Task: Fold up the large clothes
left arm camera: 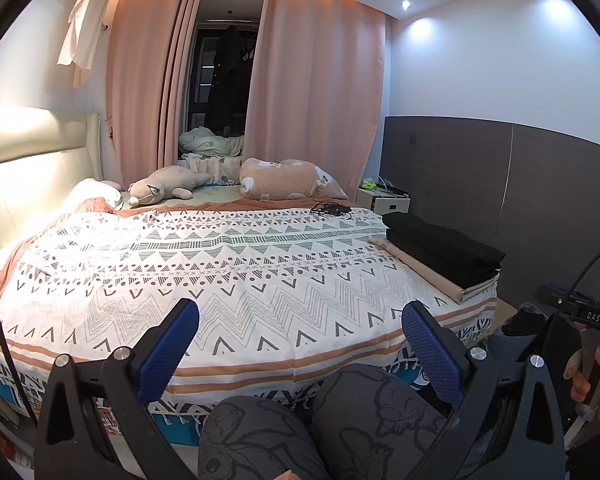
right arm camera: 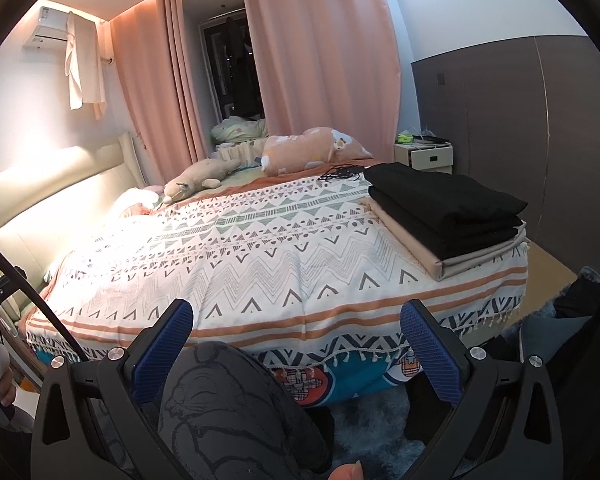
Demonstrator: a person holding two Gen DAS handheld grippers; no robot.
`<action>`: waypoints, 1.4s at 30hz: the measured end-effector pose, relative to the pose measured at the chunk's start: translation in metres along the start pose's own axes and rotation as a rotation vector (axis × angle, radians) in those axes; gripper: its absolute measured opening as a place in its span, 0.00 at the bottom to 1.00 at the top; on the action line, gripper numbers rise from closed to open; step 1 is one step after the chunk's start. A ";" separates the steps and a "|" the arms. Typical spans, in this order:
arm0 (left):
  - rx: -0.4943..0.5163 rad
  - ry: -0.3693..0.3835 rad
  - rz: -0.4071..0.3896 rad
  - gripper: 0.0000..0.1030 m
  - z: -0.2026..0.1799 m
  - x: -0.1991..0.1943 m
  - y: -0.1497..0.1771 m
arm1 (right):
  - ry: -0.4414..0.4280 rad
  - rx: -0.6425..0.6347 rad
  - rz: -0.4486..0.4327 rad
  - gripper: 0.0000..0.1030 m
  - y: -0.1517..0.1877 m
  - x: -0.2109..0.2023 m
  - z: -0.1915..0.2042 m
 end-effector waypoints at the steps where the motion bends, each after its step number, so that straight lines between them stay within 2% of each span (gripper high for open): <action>1: -0.001 0.000 0.002 1.00 0.000 0.000 0.000 | 0.001 0.000 -0.001 1.00 0.000 0.000 0.000; 42: 0.014 0.007 0.013 1.00 -0.003 -0.003 0.003 | 0.010 0.031 0.013 1.00 -0.002 0.000 0.003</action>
Point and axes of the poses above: each gripper's, at about its wrist camera, not at the fingertips, and x roughly the way its jaws point, z to its left, y to its underside, the point moved 3 cm from there along x, roughly the way its jaws point, and after that the axes turned 2 degrees about -x, right-handed, at the moved point
